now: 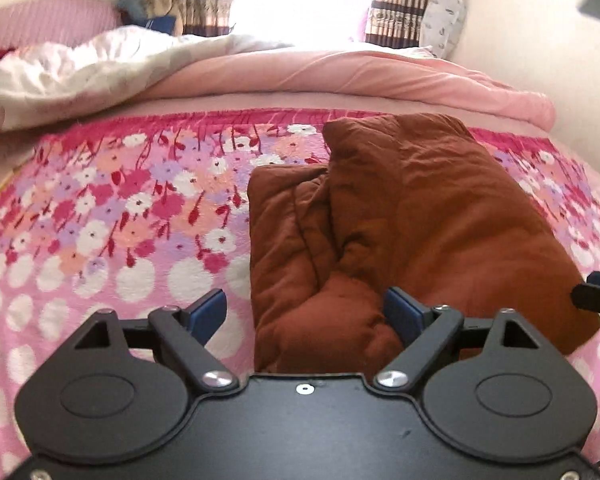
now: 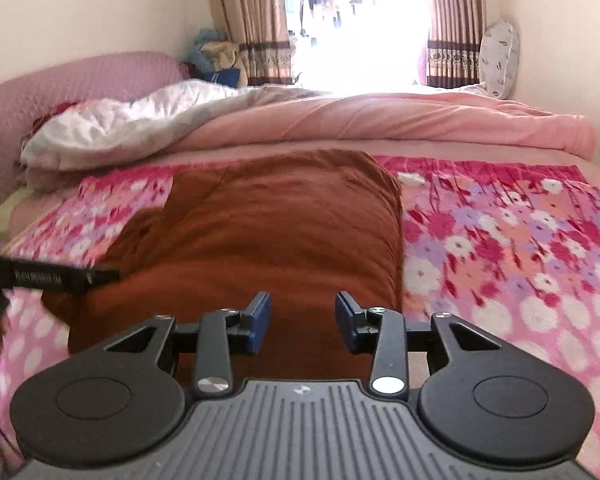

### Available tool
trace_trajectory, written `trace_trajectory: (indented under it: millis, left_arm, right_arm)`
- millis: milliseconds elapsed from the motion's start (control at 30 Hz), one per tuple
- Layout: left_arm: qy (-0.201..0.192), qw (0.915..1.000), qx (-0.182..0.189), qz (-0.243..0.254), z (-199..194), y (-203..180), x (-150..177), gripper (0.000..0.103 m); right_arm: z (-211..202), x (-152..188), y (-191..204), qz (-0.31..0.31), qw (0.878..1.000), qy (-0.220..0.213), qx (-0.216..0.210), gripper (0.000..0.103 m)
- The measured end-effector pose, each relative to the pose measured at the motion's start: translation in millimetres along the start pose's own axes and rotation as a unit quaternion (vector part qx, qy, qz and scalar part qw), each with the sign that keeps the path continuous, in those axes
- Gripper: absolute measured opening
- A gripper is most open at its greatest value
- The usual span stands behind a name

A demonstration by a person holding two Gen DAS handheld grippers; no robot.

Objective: Fold large clothes

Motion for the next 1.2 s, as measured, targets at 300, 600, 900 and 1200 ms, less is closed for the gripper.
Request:
trace_trajectory:
  millis: [300,600,900,1200]
  left_arm:
    - [0.026,0.9996,0.002,0.004,35,-4,18,0.092]
    - [0.037,0.9986,0.022,-0.029,58,7,21,0.103]
    - [-0.012,0.9980,0.016,-0.060,-13,24,31,0.101]
    - [0.017,0.9980,-0.019,-0.058,7,27,50,0.103]
  right_arm:
    - [37,30,1,-0.024,0.998,0.061,0.011,0.045]
    - [45,34,1,-0.011,0.998,0.065,-0.003,0.045]
    - [1,36,2,0.014,1.000,0.001,-0.024,0.047]
    - [4,47,16,0.005,0.998,0.028,-0.049,0.037]
Point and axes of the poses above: each gripper's, at about its wrist camera, not at the fingertips, and z roughly the way its jaws point, y to its left, x to its underside, the point moved 10 cm from there along z, roughly the way its jaws point, and after that the axes turned 7 degrees about y, right-handed, at the moved point
